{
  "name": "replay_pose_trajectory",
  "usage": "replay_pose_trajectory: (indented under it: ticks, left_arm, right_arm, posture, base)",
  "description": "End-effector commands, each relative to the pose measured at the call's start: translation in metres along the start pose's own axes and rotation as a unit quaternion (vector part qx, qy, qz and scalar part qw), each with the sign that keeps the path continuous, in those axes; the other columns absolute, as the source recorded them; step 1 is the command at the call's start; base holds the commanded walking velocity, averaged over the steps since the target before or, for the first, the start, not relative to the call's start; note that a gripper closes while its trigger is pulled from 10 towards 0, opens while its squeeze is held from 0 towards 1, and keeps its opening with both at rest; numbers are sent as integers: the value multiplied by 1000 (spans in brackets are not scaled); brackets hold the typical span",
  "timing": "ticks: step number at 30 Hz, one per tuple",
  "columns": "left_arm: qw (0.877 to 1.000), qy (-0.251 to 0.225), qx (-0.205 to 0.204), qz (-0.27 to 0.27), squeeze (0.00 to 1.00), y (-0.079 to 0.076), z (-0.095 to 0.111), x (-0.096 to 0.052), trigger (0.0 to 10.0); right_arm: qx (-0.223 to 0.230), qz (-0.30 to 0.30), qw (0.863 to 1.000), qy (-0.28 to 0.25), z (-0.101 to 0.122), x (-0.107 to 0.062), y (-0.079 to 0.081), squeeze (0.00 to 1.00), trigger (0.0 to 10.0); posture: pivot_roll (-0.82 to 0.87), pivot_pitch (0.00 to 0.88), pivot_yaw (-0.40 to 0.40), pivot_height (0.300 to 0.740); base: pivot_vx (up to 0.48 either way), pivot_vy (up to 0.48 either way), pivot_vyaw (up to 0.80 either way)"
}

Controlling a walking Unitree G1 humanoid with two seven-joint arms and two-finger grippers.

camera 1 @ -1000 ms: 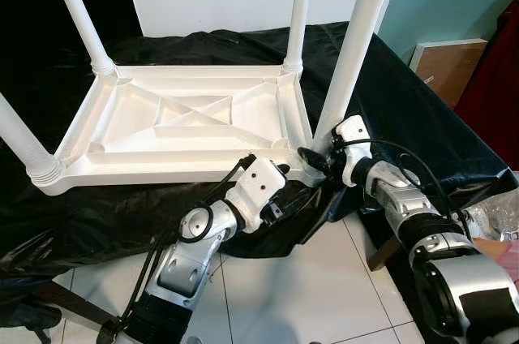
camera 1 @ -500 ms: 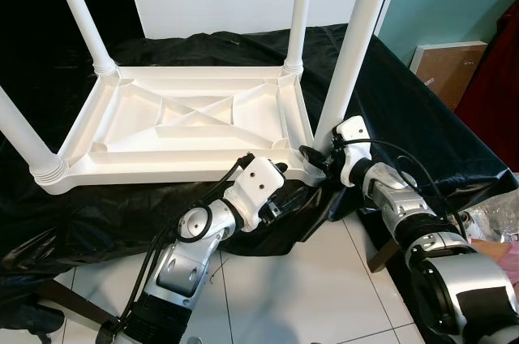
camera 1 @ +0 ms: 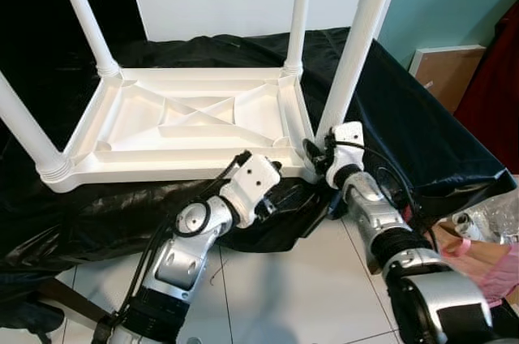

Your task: Building children table

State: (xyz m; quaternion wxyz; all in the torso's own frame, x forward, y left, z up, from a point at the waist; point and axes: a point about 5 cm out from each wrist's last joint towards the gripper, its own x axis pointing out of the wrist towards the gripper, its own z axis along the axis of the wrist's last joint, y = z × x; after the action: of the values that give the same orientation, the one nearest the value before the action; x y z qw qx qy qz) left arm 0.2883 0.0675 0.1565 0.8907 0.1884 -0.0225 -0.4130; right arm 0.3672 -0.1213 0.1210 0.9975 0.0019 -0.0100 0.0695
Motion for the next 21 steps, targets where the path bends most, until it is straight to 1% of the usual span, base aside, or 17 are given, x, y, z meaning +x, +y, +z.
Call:
replay_pose_trajectory:
  ticks: [1,2,3,4,6,7,9,12,13,15,17,19,21]
  left_arm:
    - [998,19,2,60,0,9,-6,2,10000]
    - [998,19,2,60,0,9,-6,2,10000]
    - [998,22,4,63,0,11,-7,2,10000]
    - [998,22,4,63,0,11,-7,2,10000]
    - [997,33,9,74,0,15,-8,4,10000]
    - [997,33,9,74,0,15,-8,4,10000]
    - [994,49,18,92,0,21,-13,5,10000]
    - [993,53,26,103,0,26,-14,5,10000]
    - [992,50,31,107,0,28,-13,6,10000]
    - [992,48,34,110,0,30,-12,6,10000]
    - [991,50,41,114,0,34,-12,7,10000]
    - [990,59,58,118,0,40,-14,9,10000]
    - [989,62,63,120,0,43,-14,9,10000]
  right_arm:
    - [12,-66,997,44,-22,-9,-2,0,10000]
    - [12,-66,997,44,-22,-9,-2,0,10000]
    - [18,-72,996,42,-22,-10,3,0,10000]
    - [18,-72,996,42,-22,-10,3,0,10000]
    - [21,-65,997,35,-19,-10,11,0,10000]
    - [21,-65,997,35,-19,-10,11,0,10000]
    - [18,-60,998,30,-18,-11,11,0,10000]
    - [16,-59,998,27,-17,-11,10,0,10000]
    - [14,-61,998,25,-17,-12,9,1000,10000]
    - [12,-63,998,24,-16,-12,9,1000,10000]
    - [7,-60,998,17,-14,-13,8,1000,10000]
    - [1,-53,999,8,-13,-14,8,1000,10000]
    - [-2,-52,999,6,-13,-15,7,1000,10000]
  posture:
    - [7,41,-47,740]
    - [7,41,-47,740]
    - [6,40,-45,740]
    - [6,40,-45,740]
    - [4,37,-45,740]
    - [4,37,-45,740]
    - [3,30,-46,740]
    - [5,27,-48,740]
    - [6,27,-48,740]
    - [6,27,-48,740]
    - [6,23,-49,740]
    - [5,24,-48,740]
    - [3,25,-47,740]
  base:
    - [0,0,0]
    - [0,0,0]
    - [0,0,0]
    - [0,0,0]
    - [0,0,0]
    - [0,0,0]
    - [0,0,0]
    - [0,0,0]
    - [0,0,0]
    - [0,0,0]
    - [0,0,0]
    - [0,0,0]
    - [0,0,0]
